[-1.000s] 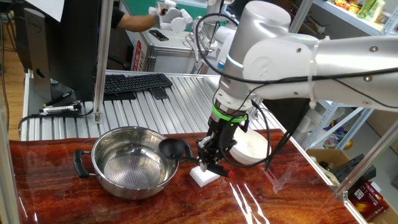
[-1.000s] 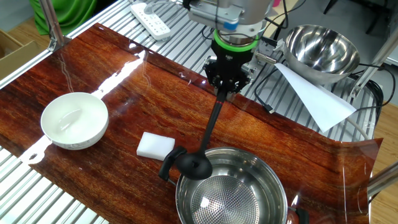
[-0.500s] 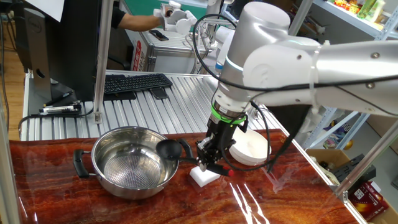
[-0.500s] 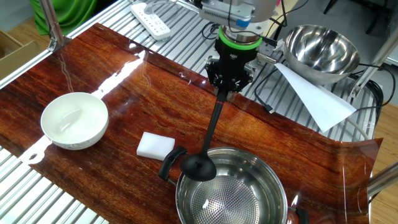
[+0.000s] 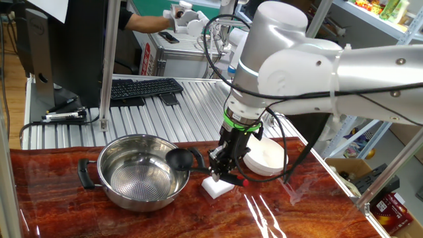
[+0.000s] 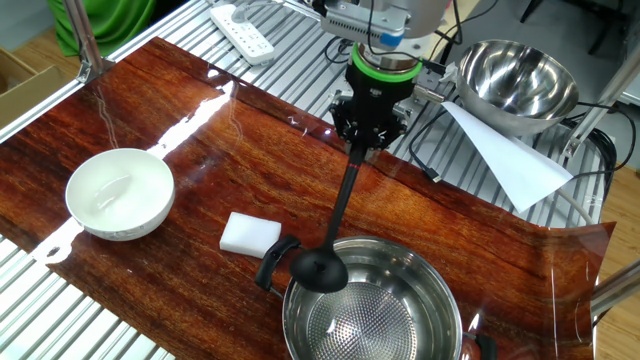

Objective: Scoop water with a large spoon from one bowl to another

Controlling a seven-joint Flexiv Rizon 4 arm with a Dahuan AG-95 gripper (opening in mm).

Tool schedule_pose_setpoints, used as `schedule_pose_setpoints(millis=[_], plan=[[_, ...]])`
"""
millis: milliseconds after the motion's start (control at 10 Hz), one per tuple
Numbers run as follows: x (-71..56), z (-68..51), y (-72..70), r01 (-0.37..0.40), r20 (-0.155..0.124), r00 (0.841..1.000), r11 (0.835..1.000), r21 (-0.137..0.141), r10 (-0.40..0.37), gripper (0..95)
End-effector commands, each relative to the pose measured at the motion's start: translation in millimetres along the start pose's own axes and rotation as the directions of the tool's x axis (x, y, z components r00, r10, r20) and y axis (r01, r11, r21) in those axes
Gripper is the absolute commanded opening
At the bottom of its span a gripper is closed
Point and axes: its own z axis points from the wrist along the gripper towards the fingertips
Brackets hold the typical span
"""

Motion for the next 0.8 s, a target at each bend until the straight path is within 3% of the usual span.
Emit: schedule_pose_setpoints(millis=[100,200,400,600,700,800], plan=[[0.6,0.3,-0.1,-0.005,0.007,1.000,1.000,-0.012,0.005,0.0],[0.6,0.3,-0.1,-0.016,0.034,0.999,0.999,-0.035,0.017,0.0],[0.6,0.3,-0.1,-0.022,0.073,0.997,1.000,-0.018,0.023,0.0],[0.6,0.3,-0.1,-0.017,0.058,0.998,1.000,0.000,0.017,0.0],[0.6,0.3,-0.1,-0.020,0.063,0.998,0.999,-0.032,0.022,0.0],[0.6,0.3,-0.1,-0.012,0.066,0.998,0.999,-0.037,0.014,0.0]])
